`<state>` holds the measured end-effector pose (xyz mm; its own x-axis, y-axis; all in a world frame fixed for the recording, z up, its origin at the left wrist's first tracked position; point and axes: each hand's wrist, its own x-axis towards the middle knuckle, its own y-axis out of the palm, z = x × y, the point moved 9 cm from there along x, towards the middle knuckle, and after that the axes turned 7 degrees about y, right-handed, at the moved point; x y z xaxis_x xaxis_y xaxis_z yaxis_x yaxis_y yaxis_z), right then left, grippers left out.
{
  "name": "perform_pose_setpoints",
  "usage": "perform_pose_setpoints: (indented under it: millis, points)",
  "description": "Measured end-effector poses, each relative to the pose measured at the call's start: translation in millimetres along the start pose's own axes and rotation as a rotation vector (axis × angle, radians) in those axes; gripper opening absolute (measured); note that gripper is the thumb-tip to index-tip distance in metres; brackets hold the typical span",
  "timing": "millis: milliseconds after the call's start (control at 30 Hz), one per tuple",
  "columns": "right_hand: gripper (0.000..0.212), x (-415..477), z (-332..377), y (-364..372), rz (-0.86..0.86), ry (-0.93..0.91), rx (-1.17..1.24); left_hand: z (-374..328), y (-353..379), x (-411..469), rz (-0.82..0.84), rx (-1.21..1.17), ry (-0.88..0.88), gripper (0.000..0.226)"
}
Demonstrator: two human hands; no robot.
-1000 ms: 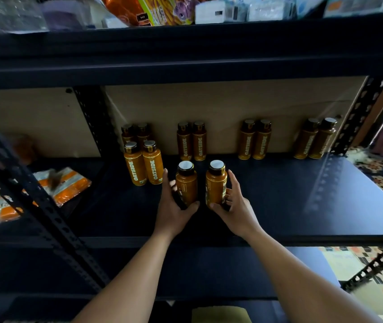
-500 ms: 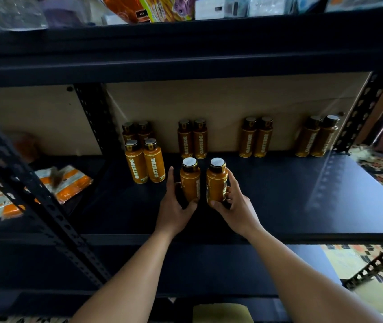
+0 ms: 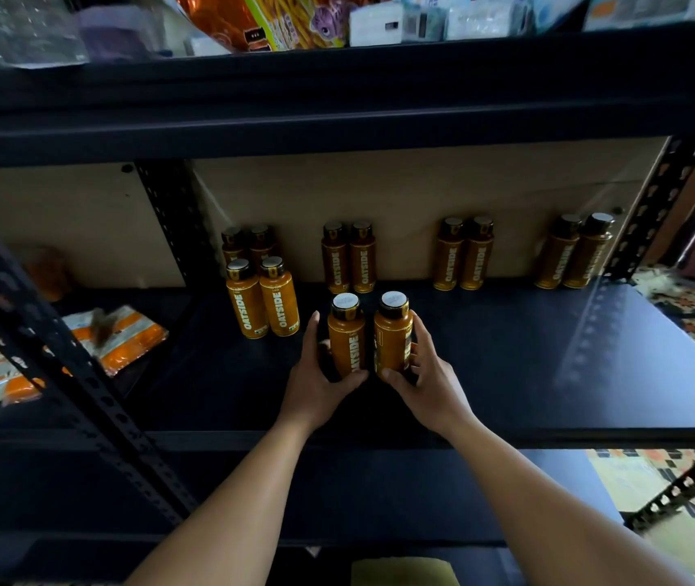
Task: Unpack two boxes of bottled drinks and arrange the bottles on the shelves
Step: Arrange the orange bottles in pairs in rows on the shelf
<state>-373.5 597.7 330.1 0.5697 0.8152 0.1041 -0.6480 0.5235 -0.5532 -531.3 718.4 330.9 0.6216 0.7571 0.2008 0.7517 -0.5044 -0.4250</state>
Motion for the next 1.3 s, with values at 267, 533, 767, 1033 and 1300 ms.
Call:
perform_pose_setpoints:
  millis: [267,533,767,1033,1300]
  points:
    - [0.102,0.3,0.9,3.0,0.013,-0.003,-0.046,-7.8,7.8,0.6,0.058,0.117,0.039,0.107]
    - [0.107,-0.5,0.4,3.7,-0.004,-0.015,-0.08,-9.7,10.0,0.9,0.059,0.191,0.077,0.1]
    - [0.106,19.5,-3.4,1.9,-0.013,0.011,-0.107,-11.9,14.1,23.7,0.094,0.221,0.106,0.105]
    - [0.106,62.7,-2.9,-3.4,-0.03,0.037,-0.174,-13.9,20.4,66.5,0.126,0.264,0.08,0.108]
    - [0.104,87.5,-8.8,-3.9,-0.006,0.058,-0.114,-5.8,25.6,90.9,0.14,0.27,0.042,0.103]
